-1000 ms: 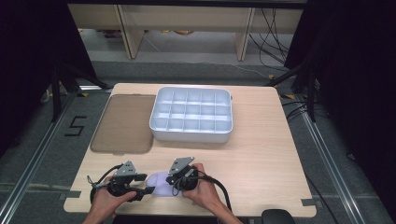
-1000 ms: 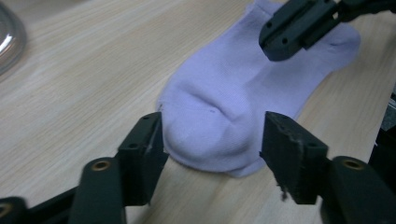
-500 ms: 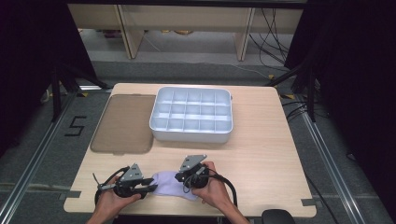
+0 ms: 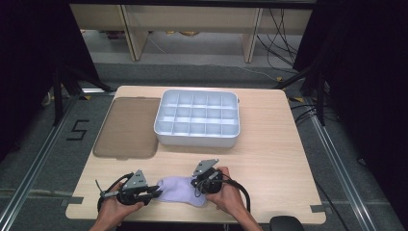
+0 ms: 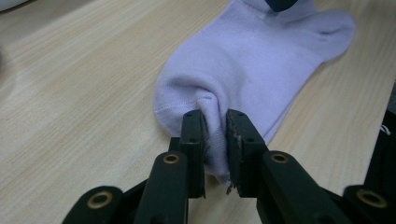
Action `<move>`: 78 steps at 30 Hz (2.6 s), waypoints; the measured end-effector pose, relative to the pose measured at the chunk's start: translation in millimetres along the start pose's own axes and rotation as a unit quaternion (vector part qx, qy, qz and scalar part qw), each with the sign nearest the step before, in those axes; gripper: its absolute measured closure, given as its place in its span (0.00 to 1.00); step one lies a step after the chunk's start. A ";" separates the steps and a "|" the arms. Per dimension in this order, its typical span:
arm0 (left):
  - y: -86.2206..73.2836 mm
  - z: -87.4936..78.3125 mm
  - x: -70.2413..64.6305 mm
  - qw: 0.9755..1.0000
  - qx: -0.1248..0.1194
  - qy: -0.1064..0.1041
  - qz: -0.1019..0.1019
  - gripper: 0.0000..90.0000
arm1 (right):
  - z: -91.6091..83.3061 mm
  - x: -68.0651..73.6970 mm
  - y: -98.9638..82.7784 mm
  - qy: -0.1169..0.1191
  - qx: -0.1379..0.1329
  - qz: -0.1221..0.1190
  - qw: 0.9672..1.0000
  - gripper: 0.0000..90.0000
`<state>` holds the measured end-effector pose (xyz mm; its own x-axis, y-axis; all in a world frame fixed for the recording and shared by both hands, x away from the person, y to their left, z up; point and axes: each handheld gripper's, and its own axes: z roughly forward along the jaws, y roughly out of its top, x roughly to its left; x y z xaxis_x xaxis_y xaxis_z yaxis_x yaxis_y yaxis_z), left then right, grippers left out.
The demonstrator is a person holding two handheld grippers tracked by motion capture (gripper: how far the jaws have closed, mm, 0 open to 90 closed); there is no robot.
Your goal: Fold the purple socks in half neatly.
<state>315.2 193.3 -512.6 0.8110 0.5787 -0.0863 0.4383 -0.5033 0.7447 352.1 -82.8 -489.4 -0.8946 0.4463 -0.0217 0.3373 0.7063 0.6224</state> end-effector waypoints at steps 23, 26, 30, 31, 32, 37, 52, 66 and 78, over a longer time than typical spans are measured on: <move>10.4 -25.6 -11.3 0.999 -0.037 -0.013 -0.016 0.86 | 18.6 11.4 6.7 0.023 0.015 0.000 1.000 0.98; 13.9 -27.9 -13.3 0.999 -0.045 -0.016 -0.015 0.86 | 23.2 14.4 11.6 0.025 0.011 -0.010 1.000 0.98; 19.5 -28.6 -15.7 0.999 -0.048 -0.021 -0.013 0.86 | 27.8 17.4 16.1 0.033 0.007 -0.003 0.999 0.98; 20.8 -27.4 -17.1 0.998 -0.051 -0.023 -0.010 0.86 | 28.0 17.6 17.2 0.034 0.011 -0.009 0.999 0.98; 21.6 -27.3 -16.9 0.999 -0.044 -0.021 -0.003 0.86 | 28.7 18.1 17.4 0.037 0.008 -0.010 0.999 0.98; 23.2 -25.8 -17.7 0.999 -0.034 -0.024 -0.002 0.86 | 19.7 14.9 14.8 0.037 -0.003 -0.001 0.999 0.97; 40.2 -14.0 -24.9 0.999 -0.018 -0.029 -0.003 0.85 | 7.2 6.7 -2.4 0.027 0.015 0.005 1.000 0.98; 51.1 15.6 -26.4 0.999 0.026 -0.037 0.012 0.83 | 6.5 5.7 -4.3 0.031 0.011 0.017 0.999 0.98; 53.0 29.6 -31.7 0.999 0.024 -0.048 0.006 0.75 | -1.8 0.2 -5.5 0.031 0.009 0.032 0.999 0.97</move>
<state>324.1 129.3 -490.0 0.8486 0.5093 -0.1427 0.4449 -0.5415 0.7133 349.6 -87.6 -491.4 -0.8870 0.4570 0.0668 0.3996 0.6869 0.6070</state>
